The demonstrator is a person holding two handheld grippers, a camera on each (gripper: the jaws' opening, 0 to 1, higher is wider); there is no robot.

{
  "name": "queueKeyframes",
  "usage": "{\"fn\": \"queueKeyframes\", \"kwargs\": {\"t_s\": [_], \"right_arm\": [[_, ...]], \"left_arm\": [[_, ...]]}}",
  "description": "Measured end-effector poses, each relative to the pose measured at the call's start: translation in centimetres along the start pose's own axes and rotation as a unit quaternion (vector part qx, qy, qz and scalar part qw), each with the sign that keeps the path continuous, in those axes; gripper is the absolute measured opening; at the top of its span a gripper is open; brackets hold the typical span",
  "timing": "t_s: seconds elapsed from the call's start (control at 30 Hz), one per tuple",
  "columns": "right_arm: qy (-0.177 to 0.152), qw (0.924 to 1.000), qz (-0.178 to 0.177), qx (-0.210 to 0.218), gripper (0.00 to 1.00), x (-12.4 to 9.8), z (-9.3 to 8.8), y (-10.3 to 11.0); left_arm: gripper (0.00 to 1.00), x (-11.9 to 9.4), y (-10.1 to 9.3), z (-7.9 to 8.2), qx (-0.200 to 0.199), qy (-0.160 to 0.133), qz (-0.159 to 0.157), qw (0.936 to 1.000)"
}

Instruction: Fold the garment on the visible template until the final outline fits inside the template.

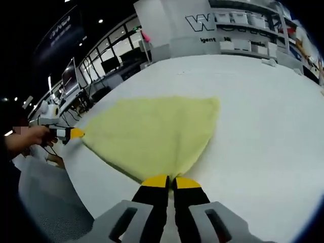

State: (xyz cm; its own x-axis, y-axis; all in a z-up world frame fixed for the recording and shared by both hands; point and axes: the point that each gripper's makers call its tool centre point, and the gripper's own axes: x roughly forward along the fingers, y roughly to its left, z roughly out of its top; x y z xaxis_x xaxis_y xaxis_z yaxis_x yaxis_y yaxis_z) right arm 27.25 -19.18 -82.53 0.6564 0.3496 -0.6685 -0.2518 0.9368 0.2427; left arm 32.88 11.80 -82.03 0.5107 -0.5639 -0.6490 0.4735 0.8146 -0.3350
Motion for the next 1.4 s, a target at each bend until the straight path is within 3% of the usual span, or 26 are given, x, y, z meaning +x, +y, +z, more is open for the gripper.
{"fn": "queueKeyframes", "kwargs": {"t_s": [0.27,0.33,0.5,0.63,0.8,1.07,1.27,1.4], "right_arm": [[-0.006,0.9996,0.002,-0.028,0.10,-1.2,0.3,0.5],[-0.012,0.9989,0.003,-0.046,0.14,-1.7,0.6,0.6],[-0.009,0.9943,-0.018,-0.105,0.19,-3.2,0.6,0.2],[-0.022,0.9940,-0.019,-0.105,0.26,-4.7,0.7,0.5],[-0.041,0.9915,-0.036,-0.118,0.39,-6.4,0.6,0.2],[-0.061,0.9860,-0.051,-0.146,0.57,-8.5,-0.4,0.6],[-0.088,0.9859,-0.048,-0.135,0.62,-9.5,-0.4,1.0],[-0.111,0.9834,-0.049,-0.135,0.68,-10.0,-0.1,1.2]], "left_arm": [[0.20,-1.0,-0.8,0.3,0.029,-0.001,-0.004,0.9996],[0.24,-1.3,-1.3,0.4,0.059,-0.007,-0.009,0.9982],[0.35,-2.1,-2.2,0.5,0.069,-0.013,-0.012,0.9975],[0.35,-2.8,-3.4,1.2,0.074,-0.040,-0.021,0.9962],[0.45,-4.0,-5.0,2.5,0.124,-0.090,-0.027,0.9878],[0.61,-5.5,-6.4,1.9,0.143,-0.116,-0.009,0.9829],[0.63,-6.1,-7.1,0.6,0.175,-0.106,0.000,0.9788],[0.66,-6.8,-7.5,1.0,0.174,-0.133,0.003,0.9757]]}}
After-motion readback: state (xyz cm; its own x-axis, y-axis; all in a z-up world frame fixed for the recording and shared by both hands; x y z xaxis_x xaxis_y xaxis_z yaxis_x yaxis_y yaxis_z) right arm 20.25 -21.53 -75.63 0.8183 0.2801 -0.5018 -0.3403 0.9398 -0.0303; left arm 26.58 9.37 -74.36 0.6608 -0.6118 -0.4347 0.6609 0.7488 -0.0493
